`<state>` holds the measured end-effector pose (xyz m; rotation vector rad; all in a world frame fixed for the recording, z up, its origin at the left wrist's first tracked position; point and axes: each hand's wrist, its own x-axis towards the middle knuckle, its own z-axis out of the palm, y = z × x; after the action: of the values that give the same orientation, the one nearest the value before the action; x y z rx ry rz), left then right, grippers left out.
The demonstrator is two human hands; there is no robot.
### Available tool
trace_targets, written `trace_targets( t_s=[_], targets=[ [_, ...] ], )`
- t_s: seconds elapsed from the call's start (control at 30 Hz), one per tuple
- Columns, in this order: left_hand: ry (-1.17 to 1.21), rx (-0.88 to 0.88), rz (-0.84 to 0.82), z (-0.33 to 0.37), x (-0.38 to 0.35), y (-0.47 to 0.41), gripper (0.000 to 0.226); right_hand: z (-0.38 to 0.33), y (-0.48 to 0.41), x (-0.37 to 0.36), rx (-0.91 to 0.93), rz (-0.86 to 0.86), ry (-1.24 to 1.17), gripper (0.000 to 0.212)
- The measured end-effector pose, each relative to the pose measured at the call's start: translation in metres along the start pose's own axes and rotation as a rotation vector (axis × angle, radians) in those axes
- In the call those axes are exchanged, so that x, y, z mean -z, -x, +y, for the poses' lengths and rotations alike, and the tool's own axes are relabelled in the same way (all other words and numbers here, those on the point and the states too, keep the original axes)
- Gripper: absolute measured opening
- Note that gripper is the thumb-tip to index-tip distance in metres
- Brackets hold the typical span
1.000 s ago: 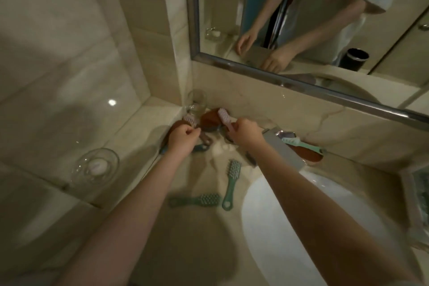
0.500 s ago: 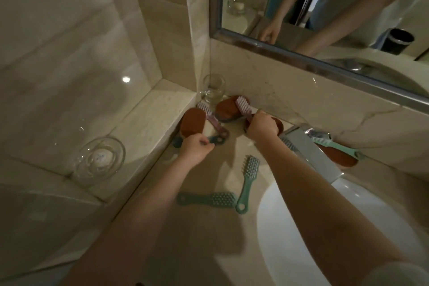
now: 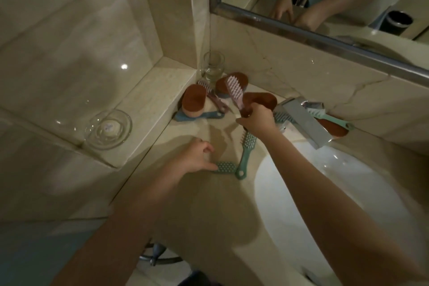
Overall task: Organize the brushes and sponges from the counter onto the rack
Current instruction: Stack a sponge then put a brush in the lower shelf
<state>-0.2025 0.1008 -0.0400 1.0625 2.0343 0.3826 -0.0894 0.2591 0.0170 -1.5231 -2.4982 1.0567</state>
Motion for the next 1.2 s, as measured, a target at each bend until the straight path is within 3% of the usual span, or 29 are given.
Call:
trace_targets(
  t_s=[0.17,0.33,0.6,0.83,0.97,1.2],
  targets=[
    [-0.265,-0.029,0.112,-0.006,-0.015,0.016,0.053,0.018,0.034,-0.002,-0.015,0.036,-0.187,0.028],
    [-0.349,-0.009,0.149,-0.019,-0.009,0.026,0.045,0.029,0.056,-0.006,-0.065,0.034,-0.333,0.024],
    [-0.385,0.014,0.115,-0.038,0.0,0.03,0.025,0.018,0.076,-0.015,-0.056,-0.024,-0.383,0.02],
    [-0.432,0.012,-0.007,-0.033,0.001,0.03,0.026,0.011,0.088,-0.014,-0.052,-0.057,-0.41,0.019],
    [-0.272,0.015,0.004,-0.034,0.002,0.034,0.008,0.011,0.093,-0.011,-0.053,-0.072,-0.447,0.019],
    [0.36,0.075,0.131,-0.007,0.011,0.056,0.017,0.012,0.108,0.013,-0.016,-0.018,-0.568,0.011]
  ],
)
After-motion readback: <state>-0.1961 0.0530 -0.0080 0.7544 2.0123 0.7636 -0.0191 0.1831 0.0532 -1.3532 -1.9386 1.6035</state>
